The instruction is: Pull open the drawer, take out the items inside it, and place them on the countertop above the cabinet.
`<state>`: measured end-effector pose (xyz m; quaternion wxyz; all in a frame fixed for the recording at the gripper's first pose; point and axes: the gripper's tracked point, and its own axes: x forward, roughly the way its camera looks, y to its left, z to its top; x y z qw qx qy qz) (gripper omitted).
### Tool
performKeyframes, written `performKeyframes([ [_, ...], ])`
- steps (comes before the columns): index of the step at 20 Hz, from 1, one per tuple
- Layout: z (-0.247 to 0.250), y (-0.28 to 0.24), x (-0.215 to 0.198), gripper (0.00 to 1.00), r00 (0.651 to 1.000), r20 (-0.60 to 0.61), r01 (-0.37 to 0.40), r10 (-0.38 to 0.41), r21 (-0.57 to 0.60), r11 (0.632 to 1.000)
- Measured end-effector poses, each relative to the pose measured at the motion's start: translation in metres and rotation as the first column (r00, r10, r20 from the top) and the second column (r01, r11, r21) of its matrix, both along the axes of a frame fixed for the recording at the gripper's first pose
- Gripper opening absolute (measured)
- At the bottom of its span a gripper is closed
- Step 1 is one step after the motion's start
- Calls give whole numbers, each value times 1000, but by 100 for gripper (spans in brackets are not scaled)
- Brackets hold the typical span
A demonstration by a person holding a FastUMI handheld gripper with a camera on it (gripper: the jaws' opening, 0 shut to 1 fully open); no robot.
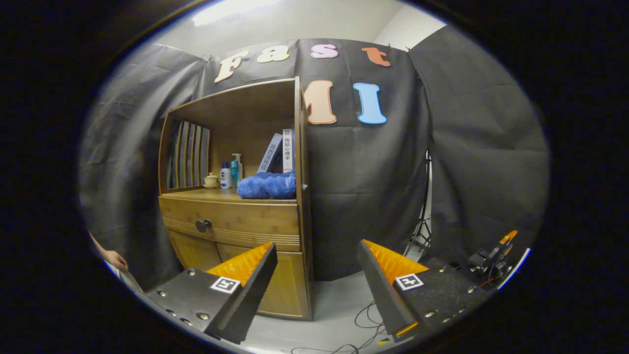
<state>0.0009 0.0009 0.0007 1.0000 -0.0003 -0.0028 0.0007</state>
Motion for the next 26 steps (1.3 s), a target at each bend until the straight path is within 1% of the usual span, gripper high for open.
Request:
performKeyframes([
  [9, -1, -1, 0, 99, 1000, -4, 3, -3, 1, 1000],
  [12, -2, 1, 5, 99, 1000, -8, 0, 0, -2, 1000],
  [14, -7, -1, 23, 99, 999, -43, 0, 1, 15, 1000],
  [16, -7, 0, 61, 99, 999, -54, 2, 0, 32, 999],
  [18, -5, 4, 84, 99, 999, -40, 7, -7, -5, 1000],
  [20, -5, 21, 100, 99, 999, -39, -11, 8, -74, 997],
  [22, -12, 53, 112, 99, 996, -79, -48, 40, -106, 993],
  [24, -10, 106, 121, 99, 992, -88, -93, 86, -78, 993],
  [26, 6, 161, 126, 100, 992, -53, -114, 112, -36, 993],
])
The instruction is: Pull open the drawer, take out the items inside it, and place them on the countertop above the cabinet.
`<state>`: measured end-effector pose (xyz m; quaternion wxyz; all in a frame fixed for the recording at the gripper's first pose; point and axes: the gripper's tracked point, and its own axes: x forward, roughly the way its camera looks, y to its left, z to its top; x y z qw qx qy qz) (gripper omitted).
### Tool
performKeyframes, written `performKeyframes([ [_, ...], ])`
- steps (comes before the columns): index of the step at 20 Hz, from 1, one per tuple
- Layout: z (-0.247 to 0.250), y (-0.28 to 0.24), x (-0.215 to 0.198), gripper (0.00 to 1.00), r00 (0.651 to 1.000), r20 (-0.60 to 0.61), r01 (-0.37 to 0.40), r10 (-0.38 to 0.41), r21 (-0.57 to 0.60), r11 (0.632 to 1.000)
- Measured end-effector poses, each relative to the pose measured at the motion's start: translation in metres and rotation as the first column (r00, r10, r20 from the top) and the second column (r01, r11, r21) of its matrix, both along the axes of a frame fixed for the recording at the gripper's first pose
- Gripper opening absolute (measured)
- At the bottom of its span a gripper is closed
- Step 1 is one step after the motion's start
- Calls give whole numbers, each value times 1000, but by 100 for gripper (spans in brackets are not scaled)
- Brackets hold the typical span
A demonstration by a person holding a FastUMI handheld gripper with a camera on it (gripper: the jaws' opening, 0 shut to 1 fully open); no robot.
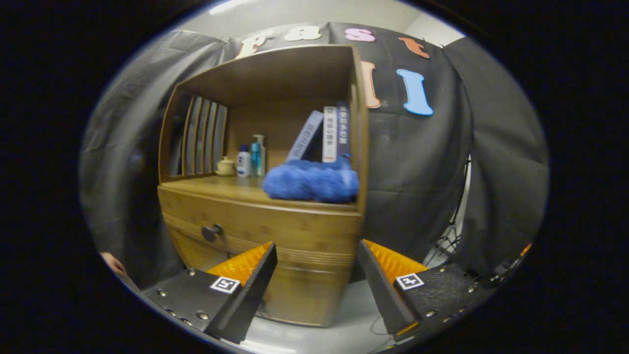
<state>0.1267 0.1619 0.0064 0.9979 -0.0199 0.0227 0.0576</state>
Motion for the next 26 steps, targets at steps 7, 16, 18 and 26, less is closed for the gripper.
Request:
performKeyframes([
  [7, 25, 163, -10, 99, 1000, -2, -5, 5, 107, 994],
  [16, -36, 222, 28, 100, 995, -96, 38, -32, 58, 998],
  [18, -52, 221, 43, 100, 994, -98, 46, -40, 57, 997],
  [26, -103, 189, 96, 71, 984, -123, 134, -130, 24, 991],
])
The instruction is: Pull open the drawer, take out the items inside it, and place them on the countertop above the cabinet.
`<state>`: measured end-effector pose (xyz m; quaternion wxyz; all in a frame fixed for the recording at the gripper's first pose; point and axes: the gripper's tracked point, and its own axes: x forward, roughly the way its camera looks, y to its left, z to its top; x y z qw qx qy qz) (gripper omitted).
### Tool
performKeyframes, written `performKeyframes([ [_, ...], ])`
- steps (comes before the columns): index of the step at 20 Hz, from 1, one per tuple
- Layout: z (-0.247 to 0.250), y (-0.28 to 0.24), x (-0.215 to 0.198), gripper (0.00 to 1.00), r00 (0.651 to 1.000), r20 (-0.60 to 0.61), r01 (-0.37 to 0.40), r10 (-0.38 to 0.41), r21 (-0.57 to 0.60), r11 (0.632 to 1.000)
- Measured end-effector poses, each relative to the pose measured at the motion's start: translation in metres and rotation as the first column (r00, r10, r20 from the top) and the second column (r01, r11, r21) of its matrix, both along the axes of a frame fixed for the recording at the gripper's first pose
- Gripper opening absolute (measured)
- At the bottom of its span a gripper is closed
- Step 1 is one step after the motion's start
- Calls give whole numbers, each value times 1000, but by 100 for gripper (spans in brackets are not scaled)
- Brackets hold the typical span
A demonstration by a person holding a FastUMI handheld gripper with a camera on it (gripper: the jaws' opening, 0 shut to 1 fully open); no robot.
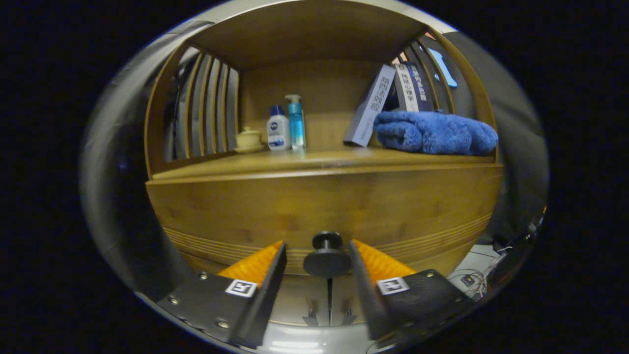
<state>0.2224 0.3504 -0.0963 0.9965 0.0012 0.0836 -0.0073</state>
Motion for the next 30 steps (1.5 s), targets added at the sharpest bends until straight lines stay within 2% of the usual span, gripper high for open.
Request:
performKeyframes([
  [1, 4, -8, -13, 62, 1000, -18, 5, -6, -12, 1000],
  [2, 7, -11, -9, 53, 1000, 22, 5, -5, -20, 1000],
  [3, 3, -7, -9, 44, 1000, 11, 4, -4, -23, 1000],
  [7, 7, -6, -5, 44, 997, 45, 61, -66, 115, 992],
  [9, 8, -5, -7, 44, 997, 42, 59, -67, 170, 984],
  [11, 7, -1, -9, 37, 1000, 2, 18, -19, 165, 986],
  [14, 8, -7, -23, 26, 1000, -3, 9, -8, 82, 997],
  [30, 0, -4, -159, 26, 999, 6, 40, -40, 88, 995],
])
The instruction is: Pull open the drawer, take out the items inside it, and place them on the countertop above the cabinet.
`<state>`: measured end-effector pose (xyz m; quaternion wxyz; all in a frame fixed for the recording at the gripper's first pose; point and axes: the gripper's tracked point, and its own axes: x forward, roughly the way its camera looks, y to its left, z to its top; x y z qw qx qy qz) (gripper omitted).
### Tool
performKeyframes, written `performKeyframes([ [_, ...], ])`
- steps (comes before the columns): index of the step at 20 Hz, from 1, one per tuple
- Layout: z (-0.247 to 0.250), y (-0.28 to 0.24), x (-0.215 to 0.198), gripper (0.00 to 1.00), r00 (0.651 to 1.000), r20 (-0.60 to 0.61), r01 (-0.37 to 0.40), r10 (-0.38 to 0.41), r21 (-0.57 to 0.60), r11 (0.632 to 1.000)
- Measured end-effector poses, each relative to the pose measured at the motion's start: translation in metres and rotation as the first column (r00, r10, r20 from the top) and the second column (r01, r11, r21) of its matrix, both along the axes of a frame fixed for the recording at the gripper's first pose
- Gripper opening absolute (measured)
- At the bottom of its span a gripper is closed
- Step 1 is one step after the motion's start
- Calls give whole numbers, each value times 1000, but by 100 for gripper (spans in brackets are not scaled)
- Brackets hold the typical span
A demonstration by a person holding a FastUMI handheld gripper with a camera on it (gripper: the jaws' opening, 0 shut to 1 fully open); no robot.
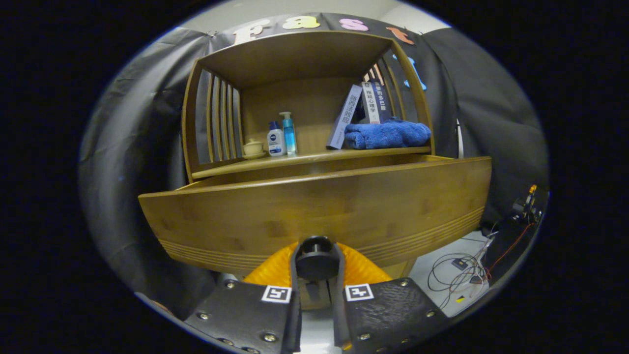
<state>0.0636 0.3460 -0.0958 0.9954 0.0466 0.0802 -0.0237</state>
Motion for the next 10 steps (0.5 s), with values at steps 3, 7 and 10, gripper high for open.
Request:
performKeyframes([
  [3, -9, 1, -16, 26, 1000, -3, 9, -9, -8, 1000],
  [7, -14, 3, -27, 26, 999, -24, 24, -24, 11, 1000],
  [10, -13, 4, -28, 35, 1000, -32, 3, -2, 12, 1000],
])
